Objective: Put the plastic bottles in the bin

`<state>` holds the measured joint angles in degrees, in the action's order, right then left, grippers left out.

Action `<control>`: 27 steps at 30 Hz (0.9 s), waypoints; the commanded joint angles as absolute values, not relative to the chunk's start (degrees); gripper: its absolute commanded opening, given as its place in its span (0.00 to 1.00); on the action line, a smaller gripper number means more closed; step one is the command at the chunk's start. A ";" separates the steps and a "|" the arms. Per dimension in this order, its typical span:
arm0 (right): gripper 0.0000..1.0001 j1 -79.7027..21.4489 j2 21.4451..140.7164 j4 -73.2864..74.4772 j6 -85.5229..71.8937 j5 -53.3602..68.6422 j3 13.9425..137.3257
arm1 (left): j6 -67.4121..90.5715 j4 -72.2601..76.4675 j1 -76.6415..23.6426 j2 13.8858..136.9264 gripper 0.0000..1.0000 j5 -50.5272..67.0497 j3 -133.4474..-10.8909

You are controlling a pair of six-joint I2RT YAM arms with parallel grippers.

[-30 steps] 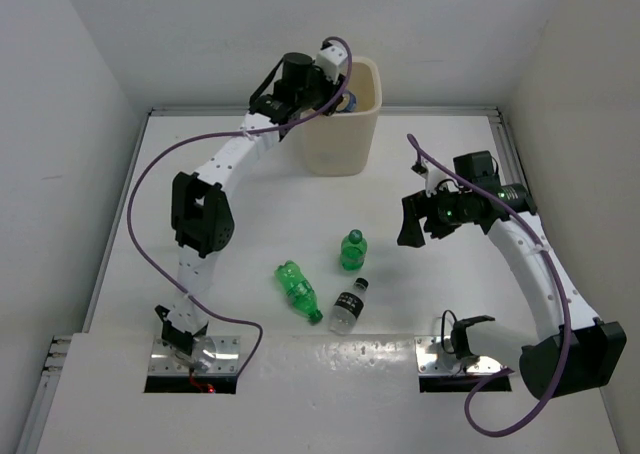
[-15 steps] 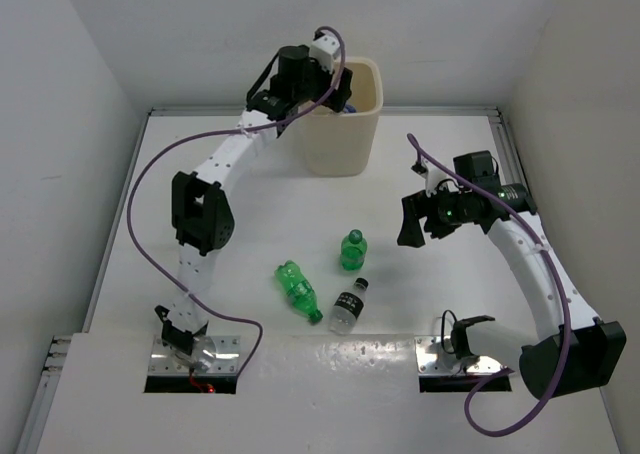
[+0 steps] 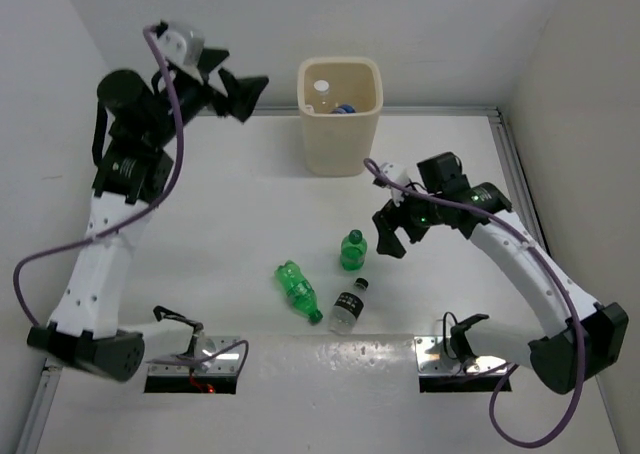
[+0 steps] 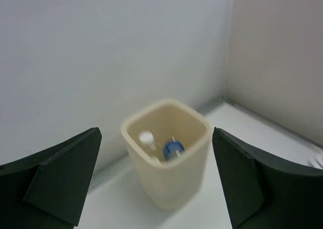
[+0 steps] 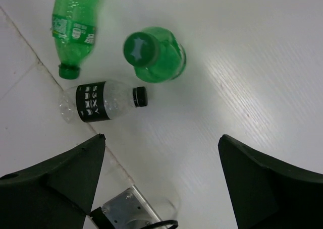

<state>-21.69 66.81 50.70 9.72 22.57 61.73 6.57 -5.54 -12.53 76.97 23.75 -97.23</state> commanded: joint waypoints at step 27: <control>0.61 -35.51 82.35 35.42 7.65 14.24 64.78 | 7.74 -16.44 -2.90 60.47 0.96 32.08 -59.41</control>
<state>-35.40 82.59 37.30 7.46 14.94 64.62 8.16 -18.28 -3.73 60.27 30.52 -58.17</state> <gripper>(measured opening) 0.619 0.962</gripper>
